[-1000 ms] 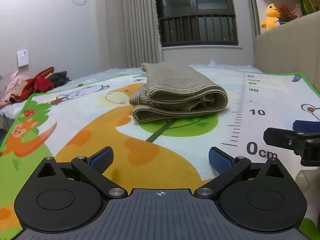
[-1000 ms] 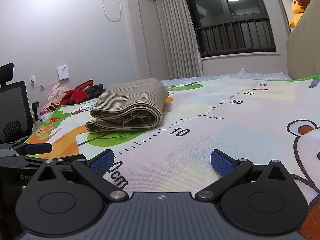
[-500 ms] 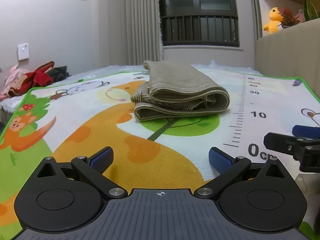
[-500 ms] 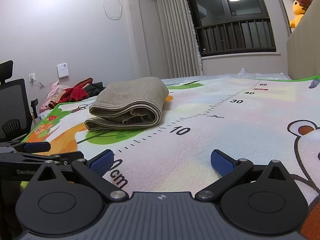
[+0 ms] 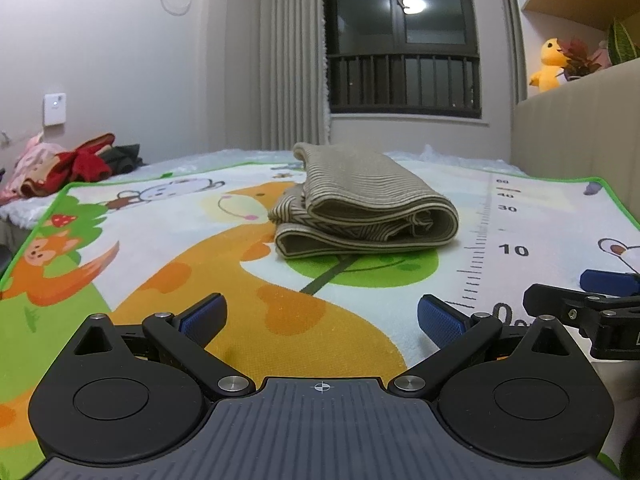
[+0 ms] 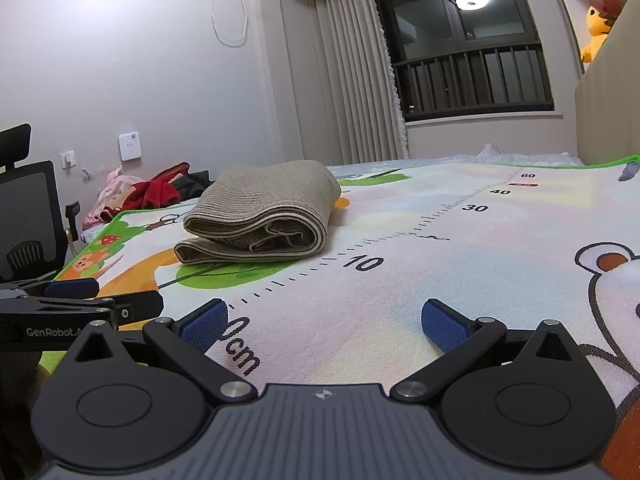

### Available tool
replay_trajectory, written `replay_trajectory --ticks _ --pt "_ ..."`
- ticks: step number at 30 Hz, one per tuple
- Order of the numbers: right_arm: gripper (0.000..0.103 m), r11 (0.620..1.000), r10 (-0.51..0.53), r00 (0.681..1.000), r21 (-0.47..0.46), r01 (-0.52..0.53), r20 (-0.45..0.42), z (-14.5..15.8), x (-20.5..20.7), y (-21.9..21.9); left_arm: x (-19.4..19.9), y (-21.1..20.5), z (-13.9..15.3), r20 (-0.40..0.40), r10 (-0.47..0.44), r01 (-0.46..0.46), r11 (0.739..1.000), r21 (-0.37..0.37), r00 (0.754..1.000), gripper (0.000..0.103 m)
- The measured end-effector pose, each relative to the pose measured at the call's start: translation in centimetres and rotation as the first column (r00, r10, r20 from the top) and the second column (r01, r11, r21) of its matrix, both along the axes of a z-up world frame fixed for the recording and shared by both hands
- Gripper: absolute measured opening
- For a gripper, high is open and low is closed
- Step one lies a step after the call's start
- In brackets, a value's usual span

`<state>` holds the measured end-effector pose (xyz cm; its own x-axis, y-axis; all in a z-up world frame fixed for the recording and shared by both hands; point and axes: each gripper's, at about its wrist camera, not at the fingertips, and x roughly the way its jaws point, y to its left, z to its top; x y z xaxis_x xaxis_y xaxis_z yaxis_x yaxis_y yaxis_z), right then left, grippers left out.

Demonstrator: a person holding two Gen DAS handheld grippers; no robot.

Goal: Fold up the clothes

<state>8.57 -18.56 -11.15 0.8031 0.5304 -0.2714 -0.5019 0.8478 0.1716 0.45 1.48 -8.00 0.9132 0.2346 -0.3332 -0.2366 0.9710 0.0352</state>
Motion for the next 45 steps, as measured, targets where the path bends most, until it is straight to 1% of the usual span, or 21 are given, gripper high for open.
replay_trajectory --ticks 8,45 --pt "0.103 1.0 0.002 1.0 0.007 -0.002 -0.001 -0.04 -0.09 0.02 -0.02 -0.32 -0.08 0.0 -0.004 0.004 1.0 0.021 1.0 0.103" --pt "0.103 1.0 0.002 1.0 0.022 -0.002 -0.001 -0.31 -0.37 -0.17 -0.16 -0.43 -0.09 0.003 -0.013 0.013 1.0 0.025 1.0 0.103"
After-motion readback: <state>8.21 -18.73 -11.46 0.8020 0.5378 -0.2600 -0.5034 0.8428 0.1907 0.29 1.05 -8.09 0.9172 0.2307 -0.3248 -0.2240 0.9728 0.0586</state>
